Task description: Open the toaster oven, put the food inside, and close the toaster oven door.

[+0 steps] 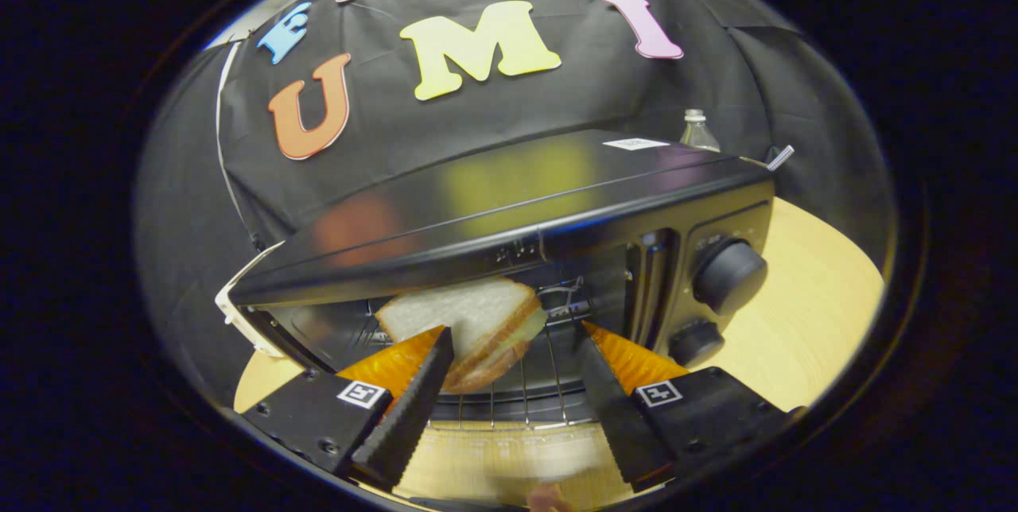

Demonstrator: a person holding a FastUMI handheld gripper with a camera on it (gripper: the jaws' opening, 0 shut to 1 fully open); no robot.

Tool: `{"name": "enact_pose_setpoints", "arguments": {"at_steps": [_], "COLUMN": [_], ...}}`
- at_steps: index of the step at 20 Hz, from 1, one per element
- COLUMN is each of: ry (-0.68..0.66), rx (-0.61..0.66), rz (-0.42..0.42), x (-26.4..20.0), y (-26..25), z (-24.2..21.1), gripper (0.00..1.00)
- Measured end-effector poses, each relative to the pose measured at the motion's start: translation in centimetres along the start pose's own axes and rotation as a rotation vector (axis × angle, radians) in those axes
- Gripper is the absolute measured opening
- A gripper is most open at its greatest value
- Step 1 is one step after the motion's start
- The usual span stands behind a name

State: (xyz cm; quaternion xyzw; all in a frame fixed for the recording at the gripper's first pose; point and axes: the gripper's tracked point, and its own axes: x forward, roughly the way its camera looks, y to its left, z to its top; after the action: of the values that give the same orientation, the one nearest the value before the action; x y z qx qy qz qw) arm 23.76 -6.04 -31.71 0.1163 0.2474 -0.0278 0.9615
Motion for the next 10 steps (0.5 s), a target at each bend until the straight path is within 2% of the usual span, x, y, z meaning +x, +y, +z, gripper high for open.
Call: {"name": "enact_pose_setpoints", "arguments": {"at_steps": [1,4,10], "ry": [0.006,-0.002,0.065], "rx": [-0.023,-0.074,-0.112], "rz": [0.004,0.025,0.036], "x": [-1.1,-4.2,-10.6], "y": [0.6,1.7,2.0], "z": [-0.3,-1.8,-7.2], "gripper": [0.99,0.99,0.99]}}
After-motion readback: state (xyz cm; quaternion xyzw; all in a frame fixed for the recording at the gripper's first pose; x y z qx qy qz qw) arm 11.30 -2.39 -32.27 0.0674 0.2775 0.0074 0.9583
